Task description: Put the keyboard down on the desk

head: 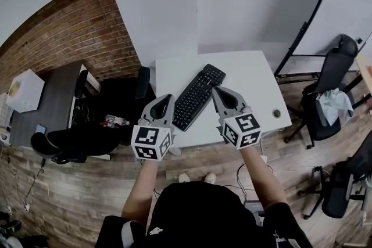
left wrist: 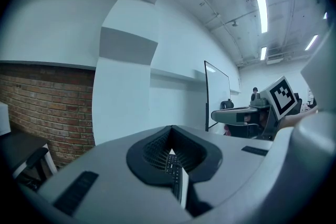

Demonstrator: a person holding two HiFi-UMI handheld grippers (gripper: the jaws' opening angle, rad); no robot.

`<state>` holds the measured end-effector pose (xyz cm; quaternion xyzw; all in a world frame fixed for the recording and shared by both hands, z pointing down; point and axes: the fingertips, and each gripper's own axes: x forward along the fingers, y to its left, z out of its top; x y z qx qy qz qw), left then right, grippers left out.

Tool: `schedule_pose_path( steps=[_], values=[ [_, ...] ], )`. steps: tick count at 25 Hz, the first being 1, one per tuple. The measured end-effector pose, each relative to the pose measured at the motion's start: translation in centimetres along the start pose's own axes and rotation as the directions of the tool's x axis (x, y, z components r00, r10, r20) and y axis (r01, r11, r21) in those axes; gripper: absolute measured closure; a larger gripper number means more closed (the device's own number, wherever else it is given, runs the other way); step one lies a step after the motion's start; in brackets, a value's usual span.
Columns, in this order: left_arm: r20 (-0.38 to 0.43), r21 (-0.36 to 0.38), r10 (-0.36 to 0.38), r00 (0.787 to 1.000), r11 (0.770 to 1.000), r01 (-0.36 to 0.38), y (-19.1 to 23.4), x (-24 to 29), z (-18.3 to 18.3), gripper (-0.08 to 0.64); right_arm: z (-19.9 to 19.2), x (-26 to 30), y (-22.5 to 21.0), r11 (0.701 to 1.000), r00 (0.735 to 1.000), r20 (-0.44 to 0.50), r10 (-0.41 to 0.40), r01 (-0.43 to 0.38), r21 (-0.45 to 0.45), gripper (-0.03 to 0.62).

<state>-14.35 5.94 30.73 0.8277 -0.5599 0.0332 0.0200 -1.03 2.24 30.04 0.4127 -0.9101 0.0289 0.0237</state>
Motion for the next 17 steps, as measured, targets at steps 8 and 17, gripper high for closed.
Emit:
schedule_pose_path(
  steps=[8, 17],
  values=[
    [0.006, -0.014, -0.005, 1.0, 1.0, 0.005, 0.3, -0.7, 0.0, 0.549, 0.0, 0.1, 0.8, 1.0, 1.0, 0.003, 0.001, -0.001, 0.002, 0.552],
    [0.008, -0.024, 0.0, 1.0, 1.0, 0.001, 1.6, -1.0, 0.0, 0.549, -0.3, 0.8, 1.3, 1.0, 1.0, -0.009, -0.004, 0.004, 0.005, 0.552]
  ],
)
